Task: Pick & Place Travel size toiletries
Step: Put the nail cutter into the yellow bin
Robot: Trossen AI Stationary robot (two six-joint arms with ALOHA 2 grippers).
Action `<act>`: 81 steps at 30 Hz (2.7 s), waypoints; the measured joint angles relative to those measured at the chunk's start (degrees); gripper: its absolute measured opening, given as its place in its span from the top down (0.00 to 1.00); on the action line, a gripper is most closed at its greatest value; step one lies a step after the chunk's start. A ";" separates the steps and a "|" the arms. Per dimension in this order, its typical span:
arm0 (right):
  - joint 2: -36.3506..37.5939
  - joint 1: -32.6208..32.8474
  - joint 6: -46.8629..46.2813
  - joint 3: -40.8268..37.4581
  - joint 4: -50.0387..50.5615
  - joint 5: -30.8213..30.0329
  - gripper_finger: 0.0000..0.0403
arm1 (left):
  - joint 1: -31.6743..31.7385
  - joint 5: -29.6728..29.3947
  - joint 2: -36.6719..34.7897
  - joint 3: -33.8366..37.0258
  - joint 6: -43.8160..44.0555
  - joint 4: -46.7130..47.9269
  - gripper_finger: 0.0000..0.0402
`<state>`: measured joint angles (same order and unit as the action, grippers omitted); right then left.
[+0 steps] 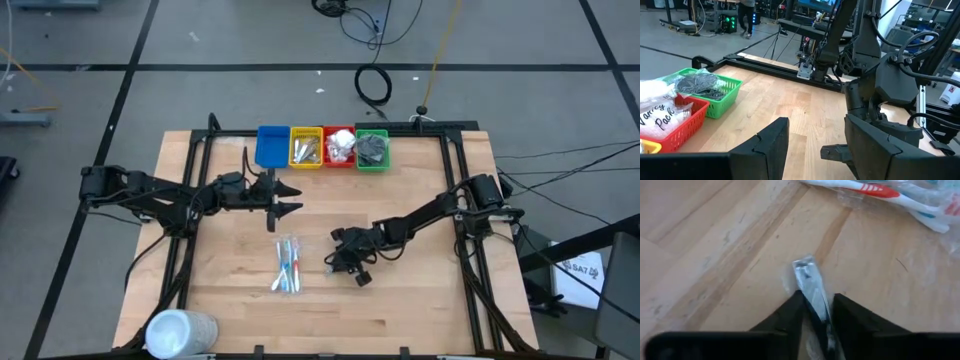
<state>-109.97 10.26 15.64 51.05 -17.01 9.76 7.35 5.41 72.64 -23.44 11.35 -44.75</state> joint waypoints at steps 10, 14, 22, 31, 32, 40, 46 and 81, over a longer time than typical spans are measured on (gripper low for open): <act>5.70 -0.07 1.10 -0.35 3.57 -9.03 0.91 | -0.07 -0.98 0.00 0.00 5.77 -0.04 0.52; 10.05 0.01 4.83 -0.29 5.13 -22.36 0.91 | -1.34 -2.12 0.89 -0.05 7.30 -0.48 0.52; 14.08 -0.08 10.28 -3.30 -0.92 -49.28 0.91 | -4.63 -10.30 8.01 -4.32 8.90 -0.17 0.52; 13.97 0.02 20.45 -8.71 -23.81 -58.52 0.91 | -3.96 -10.49 18.37 -15.12 13.04 0.43 0.52; 13.95 0.04 22.25 -9.22 -26.38 -59.34 0.91 | -3.86 -10.29 19.54 -16.45 13.35 -0.42 0.52; 14.03 0.94 30.29 -10.27 -38.78 -59.17 0.91 | -2.95 -9.70 23.37 -19.54 16.37 0.50 0.52; 14.03 1.04 30.10 -10.26 -38.42 -59.10 0.91 | -1.97 -10.04 23.76 -19.65 17.77 0.44 0.52; 14.05 1.07 28.52 -10.25 -37.60 -57.86 0.90 | -4.20 -10.82 23.74 -23.39 10.10 4.37 0.78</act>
<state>-95.92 11.33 44.16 40.80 -54.61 -48.11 3.15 -5.41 96.38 -46.83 21.45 -40.38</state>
